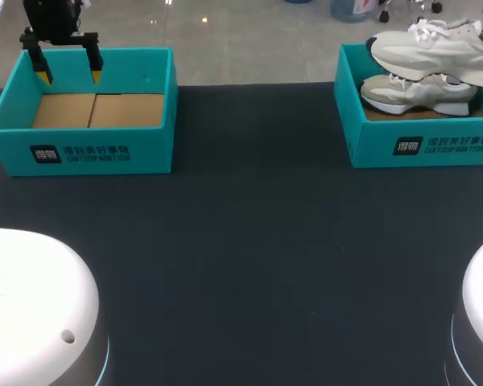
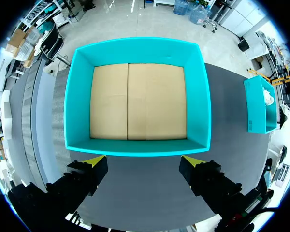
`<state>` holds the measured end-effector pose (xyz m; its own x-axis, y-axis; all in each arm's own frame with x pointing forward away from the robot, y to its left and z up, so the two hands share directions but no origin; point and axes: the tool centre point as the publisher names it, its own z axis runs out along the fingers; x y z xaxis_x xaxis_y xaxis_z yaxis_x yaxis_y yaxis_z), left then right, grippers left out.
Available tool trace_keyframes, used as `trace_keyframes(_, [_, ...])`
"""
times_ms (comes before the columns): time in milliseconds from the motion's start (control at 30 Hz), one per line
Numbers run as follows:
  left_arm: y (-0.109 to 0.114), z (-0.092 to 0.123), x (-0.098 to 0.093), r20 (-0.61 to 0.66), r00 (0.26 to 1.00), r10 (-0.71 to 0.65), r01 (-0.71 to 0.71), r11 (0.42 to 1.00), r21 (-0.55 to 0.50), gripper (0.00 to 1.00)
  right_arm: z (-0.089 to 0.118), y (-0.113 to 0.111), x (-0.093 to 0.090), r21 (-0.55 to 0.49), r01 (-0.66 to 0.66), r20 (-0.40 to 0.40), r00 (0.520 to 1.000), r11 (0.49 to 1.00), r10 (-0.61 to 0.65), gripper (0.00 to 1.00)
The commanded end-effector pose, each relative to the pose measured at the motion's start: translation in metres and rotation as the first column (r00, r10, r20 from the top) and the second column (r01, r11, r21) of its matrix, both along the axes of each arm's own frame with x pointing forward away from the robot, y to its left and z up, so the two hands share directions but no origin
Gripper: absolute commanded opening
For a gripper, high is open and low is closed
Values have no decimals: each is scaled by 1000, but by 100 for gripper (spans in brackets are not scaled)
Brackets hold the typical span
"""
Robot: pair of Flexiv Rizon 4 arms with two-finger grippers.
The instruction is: Take the shoe out of the shoebox, open the shoe tongue, remove and reinsert the insole, then place the shoe into the shoebox
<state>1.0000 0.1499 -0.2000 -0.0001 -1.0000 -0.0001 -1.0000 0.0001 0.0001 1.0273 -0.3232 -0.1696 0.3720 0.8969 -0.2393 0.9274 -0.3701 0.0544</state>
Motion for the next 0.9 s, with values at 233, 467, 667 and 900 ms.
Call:
trace_keyframes(233, [0,0,0,0,1000,0,0,1000,0,100,2,0,-1,1,-1,2,1000,1000,1,0])
trace_keyframes(467, [0,0,0,0,1000,0,0,1000,0,100,3,18,-25,-37,0,1,1000,999,0,0])
trace_keyframes(667, [0,0,0,0,1000,0,0,1000,0,100,0,42,-49,-63,15,14,1000,998,-15,0])
trace_keyframes(900, [0,0,0,0,1000,0,0,1000,0,100,-4,67,-84,-60,38,22,999,997,-37,0])
